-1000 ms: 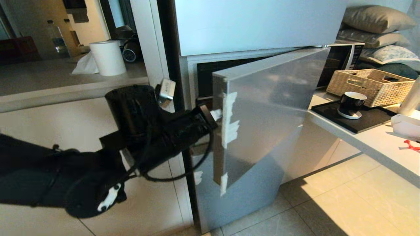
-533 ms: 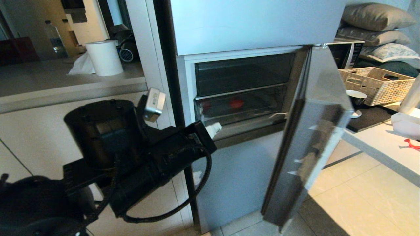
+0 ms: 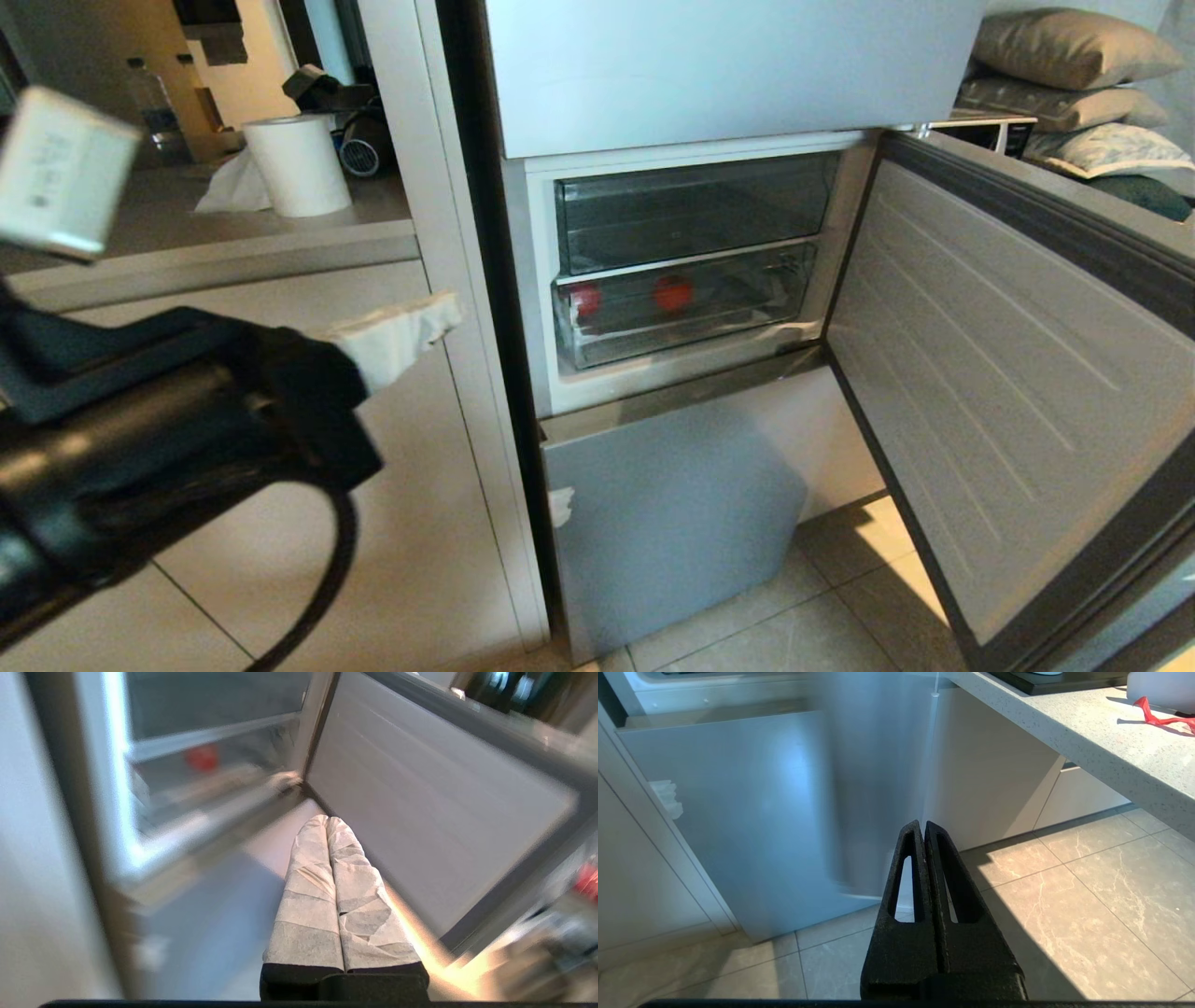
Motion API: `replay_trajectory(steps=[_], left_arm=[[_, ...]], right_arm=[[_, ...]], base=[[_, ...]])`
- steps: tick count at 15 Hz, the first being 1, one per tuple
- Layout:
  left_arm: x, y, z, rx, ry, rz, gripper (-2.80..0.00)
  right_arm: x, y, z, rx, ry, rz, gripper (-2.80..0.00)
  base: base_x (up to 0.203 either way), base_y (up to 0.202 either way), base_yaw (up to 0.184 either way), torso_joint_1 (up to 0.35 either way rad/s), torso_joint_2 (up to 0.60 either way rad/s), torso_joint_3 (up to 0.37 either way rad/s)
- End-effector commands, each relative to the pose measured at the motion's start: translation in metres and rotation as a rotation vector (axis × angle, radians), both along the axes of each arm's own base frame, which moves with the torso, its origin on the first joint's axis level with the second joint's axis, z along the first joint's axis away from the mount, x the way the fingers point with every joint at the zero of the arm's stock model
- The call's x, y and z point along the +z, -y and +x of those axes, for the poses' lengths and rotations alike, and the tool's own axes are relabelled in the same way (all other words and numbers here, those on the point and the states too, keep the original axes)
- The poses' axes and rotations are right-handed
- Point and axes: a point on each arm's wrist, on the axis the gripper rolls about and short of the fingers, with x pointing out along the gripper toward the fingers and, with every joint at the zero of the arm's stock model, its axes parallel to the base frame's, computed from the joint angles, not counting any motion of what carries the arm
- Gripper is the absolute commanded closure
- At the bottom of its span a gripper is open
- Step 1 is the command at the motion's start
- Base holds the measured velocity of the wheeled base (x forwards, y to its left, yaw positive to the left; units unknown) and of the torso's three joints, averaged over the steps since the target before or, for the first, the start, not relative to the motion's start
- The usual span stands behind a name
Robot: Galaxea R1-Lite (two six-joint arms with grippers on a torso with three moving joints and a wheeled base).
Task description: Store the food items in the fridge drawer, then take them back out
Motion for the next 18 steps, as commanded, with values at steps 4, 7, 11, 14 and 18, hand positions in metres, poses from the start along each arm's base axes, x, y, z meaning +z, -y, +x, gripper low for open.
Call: replay_trajectory(steps=[4, 7, 11, 14, 18], left_arm=[[-0.012, -0.106, -0.096, 0.343, 0.149, 0.059, 0.00], [-0.041, -0.123, -0.125, 0.737, 0.126, 0.105, 0.00], [-0.130, -0.119, -0.135, 0.836, -0.074, 0.231, 0.00], [-0.183, -0.116, -0.131, 0.637, -0.268, 0.388, 0.00], [-0.195, -0.117, -0.133, 0.540, -0.290, 0.461, 0.00]], right_arm=[[0.000, 0.000, 0.000, 0.000, -0.003, -0.001, 0.00], [0.000, 0.000, 0.000, 0.000, -0.002, 0.000, 0.00], [0.000, 0.000, 0.000, 0.000, -0.003, 0.000, 0.00], [0.000, 0.000, 0.000, 0.000, -0.002, 0.001, 0.00], [-0.001, 0.000, 0.000, 0.000, -0.005, -0.005, 0.00]], base=[[0.000, 0.000, 0.000, 0.000, 0.00, 0.000], [0.000, 0.000, 0.000, 0.000, 0.00, 0.000], [0.000, 0.000, 0.000, 0.000, 0.00, 0.000], [0.000, 0.000, 0.000, 0.000, 0.00, 0.000], [0.000, 0.000, 0.000, 0.000, 0.00, 0.000]])
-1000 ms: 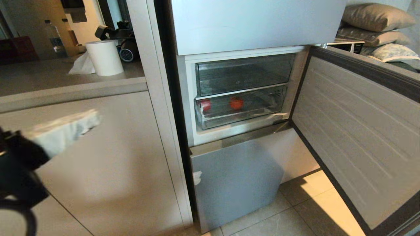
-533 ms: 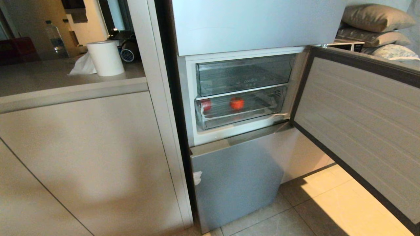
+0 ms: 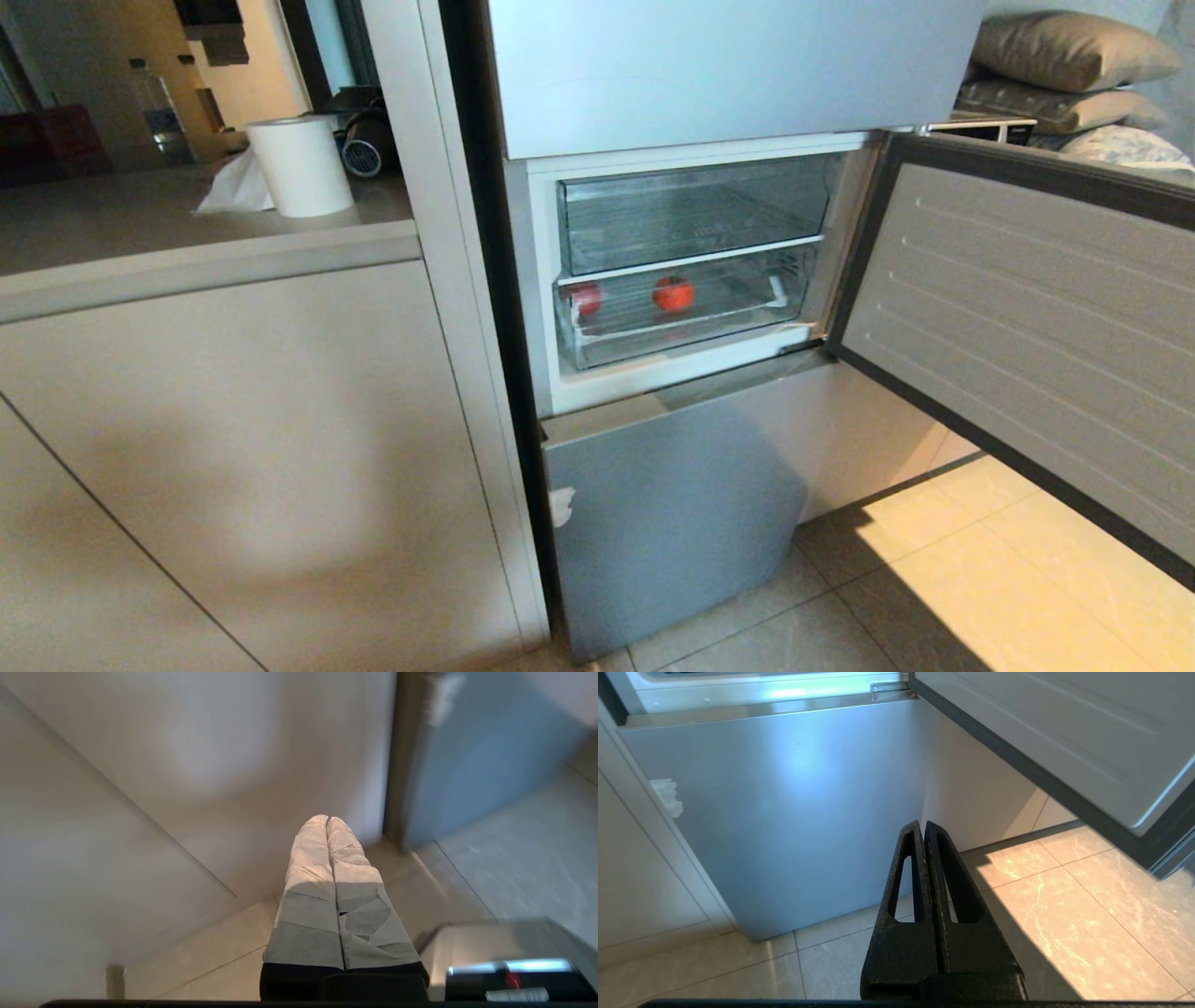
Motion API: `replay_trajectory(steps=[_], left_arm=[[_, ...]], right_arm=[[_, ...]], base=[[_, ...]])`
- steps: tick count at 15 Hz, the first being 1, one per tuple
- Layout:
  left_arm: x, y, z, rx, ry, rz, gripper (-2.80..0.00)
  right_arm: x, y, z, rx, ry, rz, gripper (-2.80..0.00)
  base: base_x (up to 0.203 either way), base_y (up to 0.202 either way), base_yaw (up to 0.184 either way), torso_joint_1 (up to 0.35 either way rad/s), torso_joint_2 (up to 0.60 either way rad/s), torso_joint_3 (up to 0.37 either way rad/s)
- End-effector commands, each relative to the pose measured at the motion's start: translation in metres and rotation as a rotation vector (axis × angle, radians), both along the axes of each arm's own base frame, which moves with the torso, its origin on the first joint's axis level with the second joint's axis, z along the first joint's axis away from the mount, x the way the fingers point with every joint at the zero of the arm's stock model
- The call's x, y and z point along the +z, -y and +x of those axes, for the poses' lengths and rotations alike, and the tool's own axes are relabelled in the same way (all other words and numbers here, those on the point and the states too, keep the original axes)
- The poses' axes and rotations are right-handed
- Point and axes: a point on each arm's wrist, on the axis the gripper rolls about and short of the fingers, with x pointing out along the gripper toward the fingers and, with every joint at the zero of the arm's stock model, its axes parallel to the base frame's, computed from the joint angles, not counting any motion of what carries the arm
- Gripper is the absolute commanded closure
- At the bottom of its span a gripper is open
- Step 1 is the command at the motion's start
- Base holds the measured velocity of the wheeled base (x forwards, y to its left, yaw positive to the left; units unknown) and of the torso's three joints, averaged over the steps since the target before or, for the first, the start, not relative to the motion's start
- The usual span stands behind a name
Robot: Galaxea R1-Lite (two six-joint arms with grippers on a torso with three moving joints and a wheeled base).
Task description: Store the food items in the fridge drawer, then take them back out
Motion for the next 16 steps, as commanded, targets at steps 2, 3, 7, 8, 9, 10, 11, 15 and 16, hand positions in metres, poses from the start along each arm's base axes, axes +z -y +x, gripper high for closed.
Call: replay_trajectory(steps=[2, 3, 7, 8, 9, 10, 11, 15, 16], left_arm=[[-0.003, 0.000, -0.004, -0.186, 0.039, 0.000, 0.00], [-0.003, 0.000, -0.006, -0.182, 0.057, -0.004, 0.00], [-0.008, -0.001, -0.023, -0.120, 0.276, -0.023, 0.00], [-0.009, -0.001, -0.022, -0.101, 0.284, -0.062, 0.00], [-0.010, -0.001, -0.021, -0.082, 0.282, -0.107, 0.00], [-0.009, -0.001, -0.021, -0.077, 0.284, -0.117, 0.00], [-0.009, -0.001, -0.021, -0.078, 0.284, -0.119, 0.00], [-0.009, -0.001, -0.021, -0.077, 0.284, -0.122, 0.00], [-0.010, -0.001, -0.021, -0.073, 0.284, -0.122, 0.00]], right_arm=[[0.000, 0.000, 0.000, -0.001, -0.003, 0.003, 0.00], [0.000, 0.000, 0.000, -0.001, -0.003, 0.005, 0.00], [0.000, 0.000, 0.000, 0.001, -0.004, 0.002, 0.00], [0.000, 0.000, 0.000, -0.003, -0.004, 0.005, 0.00], [0.000, 0.000, 0.000, -0.001, -0.004, 0.005, 0.00], [0.000, 0.000, 0.000, -0.001, -0.004, 0.005, 0.00], [0.000, 0.000, 0.000, -0.001, -0.004, 0.003, 0.00], [0.000, 0.000, 0.000, -0.004, -0.002, 0.026, 0.00], [0.000, 0.000, 0.000, -0.007, 0.000, 0.036, 0.00]], base=[[0.000, 0.000, 0.000, 0.000, 0.00, 0.000], [0.000, 0.000, 0.000, 0.000, 0.00, 0.000], [0.000, 0.000, 0.000, 0.000, 0.00, 0.000], [0.000, 0.000, 0.000, 0.000, 0.00, 0.000], [0.000, 0.000, 0.000, 0.000, 0.00, 0.000], [0.000, 0.000, 0.000, 0.000, 0.00, 0.000], [0.000, 0.000, 0.000, 0.000, 0.00, 0.000], [0.000, 0.000, 0.000, 0.000, 0.00, 0.000], [0.000, 0.000, 0.000, 0.000, 0.00, 0.000]])
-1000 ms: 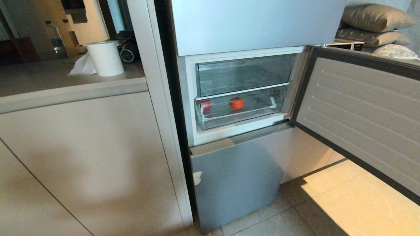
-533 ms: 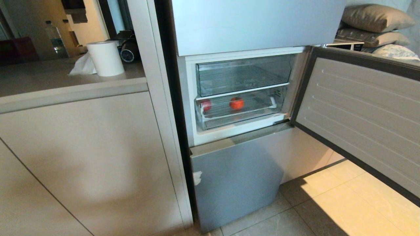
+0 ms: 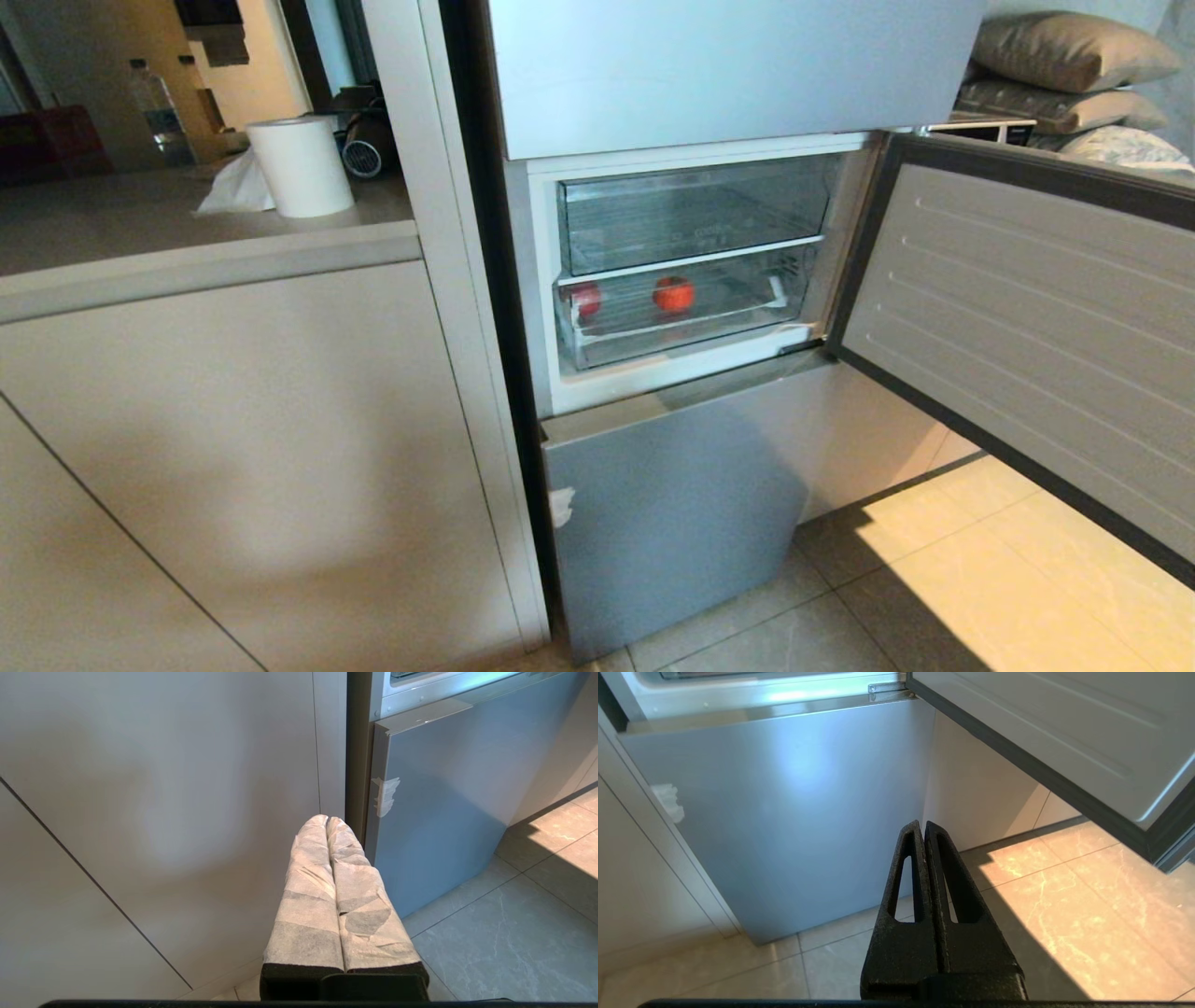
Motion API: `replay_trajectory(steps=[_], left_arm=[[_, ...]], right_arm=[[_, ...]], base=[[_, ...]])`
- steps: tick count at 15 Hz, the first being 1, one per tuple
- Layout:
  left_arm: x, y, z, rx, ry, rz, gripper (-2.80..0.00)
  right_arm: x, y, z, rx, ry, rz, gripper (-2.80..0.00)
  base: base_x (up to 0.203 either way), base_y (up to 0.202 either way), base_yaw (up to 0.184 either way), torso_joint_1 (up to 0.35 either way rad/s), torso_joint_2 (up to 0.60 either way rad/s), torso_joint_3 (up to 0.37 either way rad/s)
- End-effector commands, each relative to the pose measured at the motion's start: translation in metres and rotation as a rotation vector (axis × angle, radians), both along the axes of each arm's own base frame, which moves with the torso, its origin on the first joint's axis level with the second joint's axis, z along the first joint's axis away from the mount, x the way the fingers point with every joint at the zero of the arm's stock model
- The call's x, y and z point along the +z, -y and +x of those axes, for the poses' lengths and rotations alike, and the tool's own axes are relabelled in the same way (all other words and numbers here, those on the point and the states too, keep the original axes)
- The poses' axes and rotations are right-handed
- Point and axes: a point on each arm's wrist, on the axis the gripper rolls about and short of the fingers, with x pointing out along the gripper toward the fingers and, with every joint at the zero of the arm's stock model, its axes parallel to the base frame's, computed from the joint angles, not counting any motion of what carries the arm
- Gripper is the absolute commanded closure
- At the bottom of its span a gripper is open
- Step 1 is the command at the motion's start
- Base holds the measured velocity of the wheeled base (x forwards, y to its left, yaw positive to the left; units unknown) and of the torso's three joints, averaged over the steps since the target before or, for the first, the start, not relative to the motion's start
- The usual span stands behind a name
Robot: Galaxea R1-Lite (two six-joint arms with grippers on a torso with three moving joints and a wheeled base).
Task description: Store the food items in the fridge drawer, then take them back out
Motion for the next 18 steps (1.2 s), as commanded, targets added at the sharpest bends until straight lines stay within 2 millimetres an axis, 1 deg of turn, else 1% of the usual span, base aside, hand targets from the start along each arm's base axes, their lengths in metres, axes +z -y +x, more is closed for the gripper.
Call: replay_trajectory(steps=[1, 7, 8, 18], left_arm=[[-0.0006, -0.0004, 0.0001, 0.018, -0.004, -0.002, 0.00], [-0.0006, -0.0004, 0.0001, 0.020, -0.004, -0.016, 0.00], [-0.0005, -0.0004, 0.0001, 0.022, -0.003, -0.024, 0.00], [-0.0001, -0.0005, 0.0001, 0.026, 0.001, -0.052, 0.00]], right_arm=[[0.0004, 0.0001, 0.0001, -0.005, 0.001, 0.024, 0.00], [0.0000, 0.0002, 0.0002, -0.008, 0.000, 0.022, 0.00], [0.0000, 0.0002, 0.0002, -0.006, 0.000, 0.021, 0.00], [0.0000, 0.0001, 0.0002, -0.006, 0.000, 0.022, 0.00]], base=[[0.000, 0.000, 0.000, 0.000, 0.00, 0.000], [0.000, 0.000, 0.000, 0.000, 0.00, 0.000], [0.004, -0.004, 0.079, 0.002, 0.00, -0.004], [0.002, -0.007, 0.170, 0.003, 0.00, 0.002]])
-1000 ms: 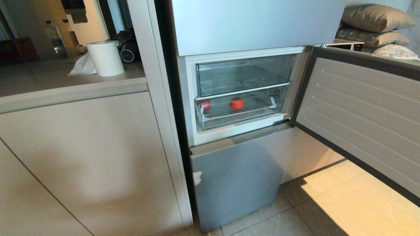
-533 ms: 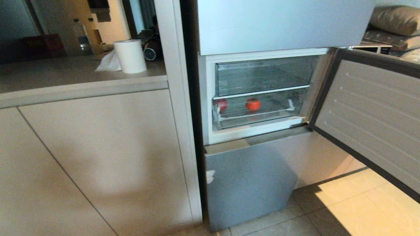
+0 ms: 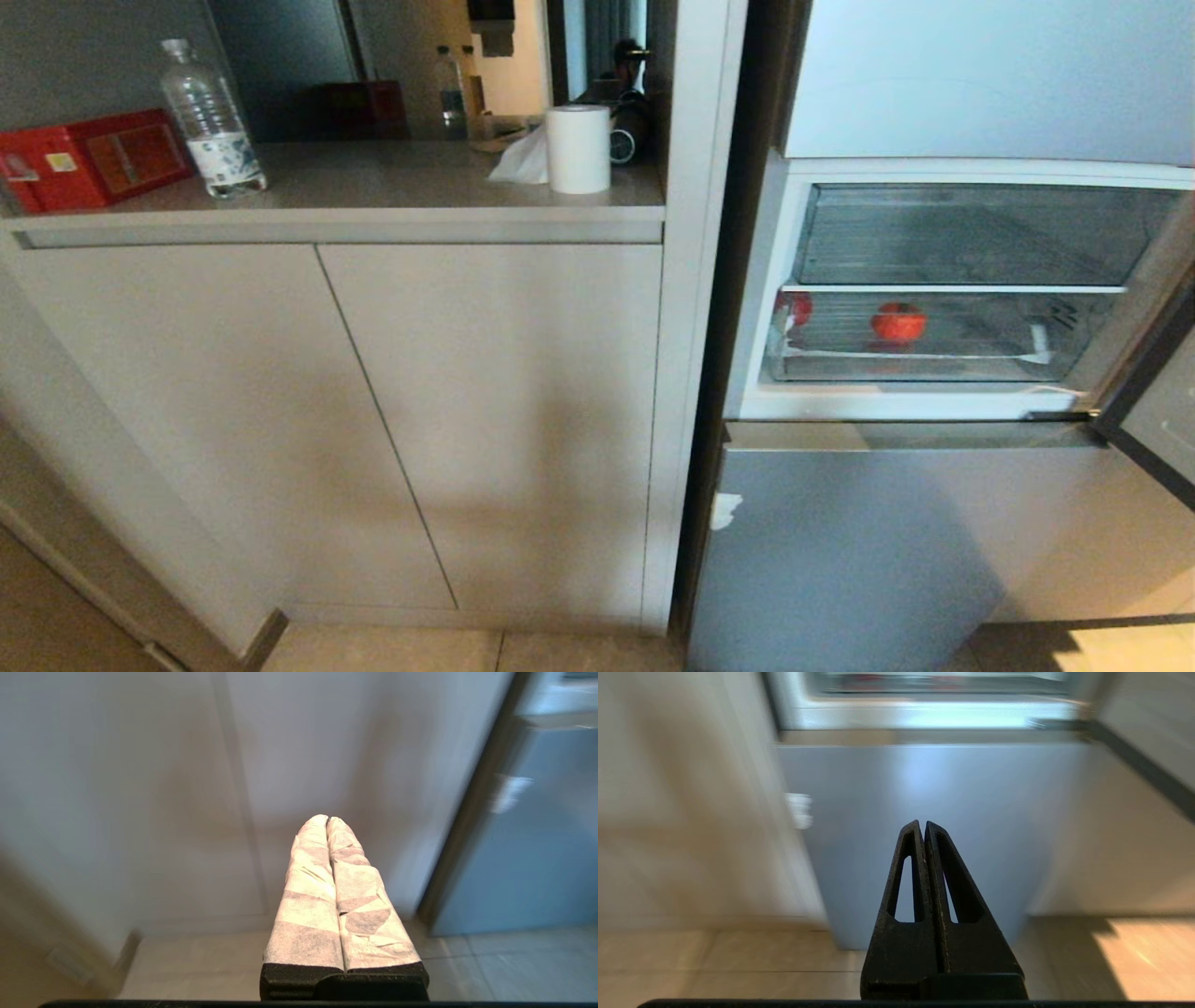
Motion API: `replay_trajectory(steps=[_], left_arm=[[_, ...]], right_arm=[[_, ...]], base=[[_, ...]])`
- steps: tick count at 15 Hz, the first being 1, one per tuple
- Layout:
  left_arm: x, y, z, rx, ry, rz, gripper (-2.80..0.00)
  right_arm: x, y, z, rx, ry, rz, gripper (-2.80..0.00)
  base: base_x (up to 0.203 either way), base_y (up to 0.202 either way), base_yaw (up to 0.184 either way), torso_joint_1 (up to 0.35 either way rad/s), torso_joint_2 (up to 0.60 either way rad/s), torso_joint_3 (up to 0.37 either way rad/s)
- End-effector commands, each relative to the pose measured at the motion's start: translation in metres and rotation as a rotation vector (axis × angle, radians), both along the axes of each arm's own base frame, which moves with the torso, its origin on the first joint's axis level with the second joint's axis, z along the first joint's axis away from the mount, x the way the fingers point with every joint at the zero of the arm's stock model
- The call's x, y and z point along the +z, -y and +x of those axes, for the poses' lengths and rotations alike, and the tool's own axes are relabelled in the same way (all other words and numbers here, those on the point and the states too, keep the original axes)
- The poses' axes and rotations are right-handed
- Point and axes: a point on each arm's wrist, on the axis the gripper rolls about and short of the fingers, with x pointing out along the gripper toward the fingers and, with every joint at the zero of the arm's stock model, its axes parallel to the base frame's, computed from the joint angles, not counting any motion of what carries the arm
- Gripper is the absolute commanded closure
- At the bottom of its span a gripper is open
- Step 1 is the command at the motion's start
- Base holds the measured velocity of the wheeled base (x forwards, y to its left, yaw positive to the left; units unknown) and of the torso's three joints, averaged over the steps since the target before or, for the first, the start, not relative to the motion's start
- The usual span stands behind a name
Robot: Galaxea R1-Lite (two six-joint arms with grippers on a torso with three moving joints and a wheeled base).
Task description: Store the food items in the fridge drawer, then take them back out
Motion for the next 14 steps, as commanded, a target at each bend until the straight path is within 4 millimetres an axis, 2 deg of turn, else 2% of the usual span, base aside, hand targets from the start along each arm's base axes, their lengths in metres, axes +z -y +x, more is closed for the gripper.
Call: replay_trajectory(steps=[1, 6, 7, 9, 11, 13, 14], left_arm=[[0.000, 0.000, 0.000, 0.000, 0.000, -0.001, 0.00], [0.000, 0.000, 0.000, 0.000, 0.000, -0.001, 0.00], [0.000, 0.000, 0.000, 0.000, 0.000, 0.000, 0.00], [0.000, 0.000, 0.000, 0.000, 0.000, -0.001, 0.00], [0.000, 0.000, 0.000, 0.000, 0.000, -0.001, 0.00], [0.000, 0.000, 0.000, 0.000, 0.000, -0.001, 0.00], [0.000, 0.000, 0.000, -0.001, 0.000, -0.001, 0.00]], right_arm=[[0.000, 0.000, 0.000, 0.001, -0.001, 0.000, 0.00], [0.001, 0.000, 0.000, 0.012, 0.006, -0.026, 0.00], [0.010, 0.000, -0.002, 0.017, 0.037, -0.026, 0.00], [0.042, -0.001, -0.007, 0.041, 0.077, -0.023, 0.00], [0.071, -0.001, 0.009, 0.066, -0.027, 0.005, 0.00], [0.096, -0.002, 0.048, 0.106, -0.177, 0.049, 0.00], [0.104, -0.003, 0.072, 0.124, -0.231, 0.066, -2.80]], base=[[-0.001, -0.004, 0.119, 0.004, 0.01, -0.001], [0.000, 0.000, 0.015, 0.000, 0.00, 0.000], [0.000, 0.000, 0.000, 0.000, 0.00, 0.000], [0.000, 0.000, 0.000, 0.000, 0.00, 0.000], [0.000, 0.000, 0.000, 0.000, 0.00, 0.000], [0.000, 0.000, 0.000, 0.000, 0.00, 0.000], [0.000, 0.000, 0.000, 0.000, 0.00, 0.000]])
